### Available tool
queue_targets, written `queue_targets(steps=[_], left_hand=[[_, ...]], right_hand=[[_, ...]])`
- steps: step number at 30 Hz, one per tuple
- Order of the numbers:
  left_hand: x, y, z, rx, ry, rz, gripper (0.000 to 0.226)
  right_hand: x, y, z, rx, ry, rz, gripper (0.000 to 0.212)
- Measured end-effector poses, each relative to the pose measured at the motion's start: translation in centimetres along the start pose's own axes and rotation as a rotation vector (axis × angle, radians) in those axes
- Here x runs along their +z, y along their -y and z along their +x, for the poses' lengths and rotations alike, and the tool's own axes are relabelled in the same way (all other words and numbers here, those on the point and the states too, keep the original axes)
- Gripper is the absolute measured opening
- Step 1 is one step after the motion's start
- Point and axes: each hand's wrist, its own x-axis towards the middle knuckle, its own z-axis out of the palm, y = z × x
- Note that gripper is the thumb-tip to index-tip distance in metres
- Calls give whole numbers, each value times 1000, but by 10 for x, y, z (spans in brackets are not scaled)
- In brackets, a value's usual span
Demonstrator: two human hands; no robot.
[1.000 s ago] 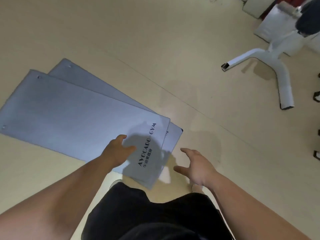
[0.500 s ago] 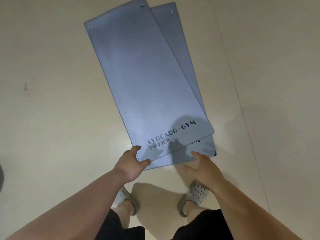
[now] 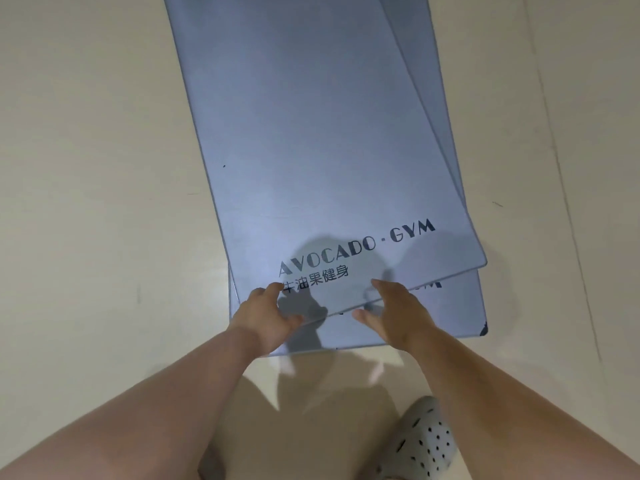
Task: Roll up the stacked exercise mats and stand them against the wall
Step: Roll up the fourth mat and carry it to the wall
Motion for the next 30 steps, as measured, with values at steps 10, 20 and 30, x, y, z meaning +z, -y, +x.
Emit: queue_targets(steps=[10, 20, 30], left_hand=[[85, 20, 105, 208, -164, 464, 87], [110, 46, 117, 315, -323, 596, 62], [115, 38, 121, 307, -288, 661, 65]], right_hand=[[42, -47, 94, -5, -113, -278, 100], [62, -61, 100, -16, -217, -466, 87], [67, -59, 107, -15, -232, -503, 85]])
